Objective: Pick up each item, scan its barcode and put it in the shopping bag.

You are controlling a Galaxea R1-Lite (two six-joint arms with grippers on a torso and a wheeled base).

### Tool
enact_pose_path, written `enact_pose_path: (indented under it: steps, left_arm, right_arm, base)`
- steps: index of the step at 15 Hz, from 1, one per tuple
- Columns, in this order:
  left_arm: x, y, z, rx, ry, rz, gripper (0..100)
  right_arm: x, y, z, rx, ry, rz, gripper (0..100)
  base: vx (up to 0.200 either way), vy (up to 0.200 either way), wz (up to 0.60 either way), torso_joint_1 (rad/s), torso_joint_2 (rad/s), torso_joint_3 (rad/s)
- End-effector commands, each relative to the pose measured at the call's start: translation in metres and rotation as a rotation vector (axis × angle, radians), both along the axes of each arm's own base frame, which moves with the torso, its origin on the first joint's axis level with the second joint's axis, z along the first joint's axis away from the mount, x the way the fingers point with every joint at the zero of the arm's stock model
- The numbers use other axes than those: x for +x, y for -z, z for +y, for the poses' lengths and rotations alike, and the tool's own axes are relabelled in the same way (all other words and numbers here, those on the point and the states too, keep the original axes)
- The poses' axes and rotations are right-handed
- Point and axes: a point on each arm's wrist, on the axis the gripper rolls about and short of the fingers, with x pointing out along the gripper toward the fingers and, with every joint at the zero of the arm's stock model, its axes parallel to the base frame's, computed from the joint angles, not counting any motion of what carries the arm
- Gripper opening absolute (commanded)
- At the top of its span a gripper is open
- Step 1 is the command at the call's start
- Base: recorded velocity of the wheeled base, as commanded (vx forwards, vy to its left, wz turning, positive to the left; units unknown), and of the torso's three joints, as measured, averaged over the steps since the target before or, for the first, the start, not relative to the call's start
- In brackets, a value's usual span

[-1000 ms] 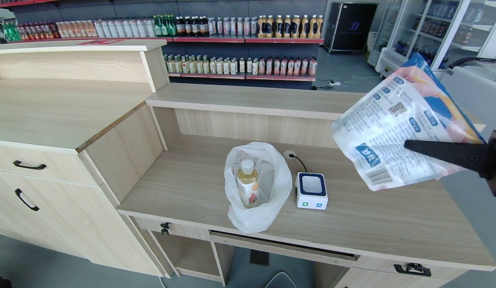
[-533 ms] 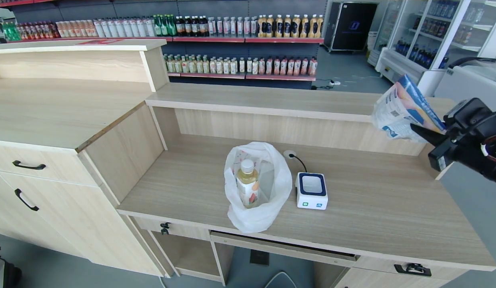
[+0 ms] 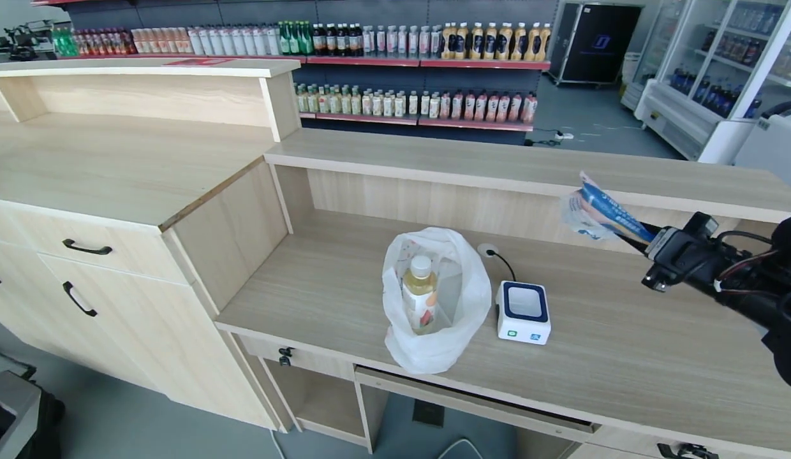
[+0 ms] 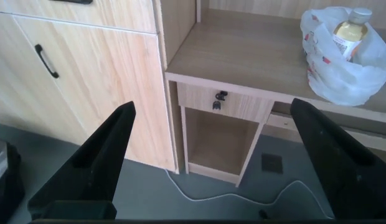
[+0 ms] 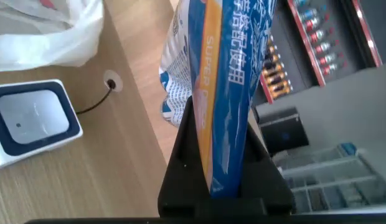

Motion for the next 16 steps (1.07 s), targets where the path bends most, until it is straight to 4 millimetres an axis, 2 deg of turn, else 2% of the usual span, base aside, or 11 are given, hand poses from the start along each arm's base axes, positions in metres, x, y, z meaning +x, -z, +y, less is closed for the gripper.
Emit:
enact_pose_path:
  steps: [1,3,6,10,14,16]
  left_arm:
    - [0.000,0.000,0.000,0.000,0.000,0.000,100]
    - [0.000,0.000,0.000,0.000,0.000,0.000,100]
    - [0.000,0.000,0.000,0.000,0.000,0.000,100]
    - [0.000,0.000,0.000,0.000,0.000,0.000,100]
    - [0.000,0.000,0.000,0.000,0.000,0.000,100]
    - [0.000,0.000,0.000,0.000,0.000,0.000,100]
  right_arm:
    - [0.000,0.017,-0.011,-0.075,-0.032,0.019,0]
    - [0.000,0.031,-0.026,-0.161,-0.106,0.015,0]
    - [0.002,0.051,-0.047,-0.249,-0.157,0.011,0]
    - [0.003,0.067,-0.080,-0.242,-0.093,0.051,0]
    - [0.003,0.084,-0.097,-0.181,-0.067,0.134,0]
    - [0.006,0.092,-0.099,-0.136,-0.077,0.174,0]
  base:
    - [0.000,0.000,0.60,0.002,0.00,0.002]
    - [0.000,0.000,0.60,0.007,0.01,0.005]
    - [0.000,0.000,0.00,0.000,0.00,0.000]
    - [0.000,0.000,0.00,0.000,0.00,0.000]
    - [0.000,0.000,0.00,0.000,0.00,0.000]
    - [0.000,0.000,0.00,0.000,0.00,0.000]
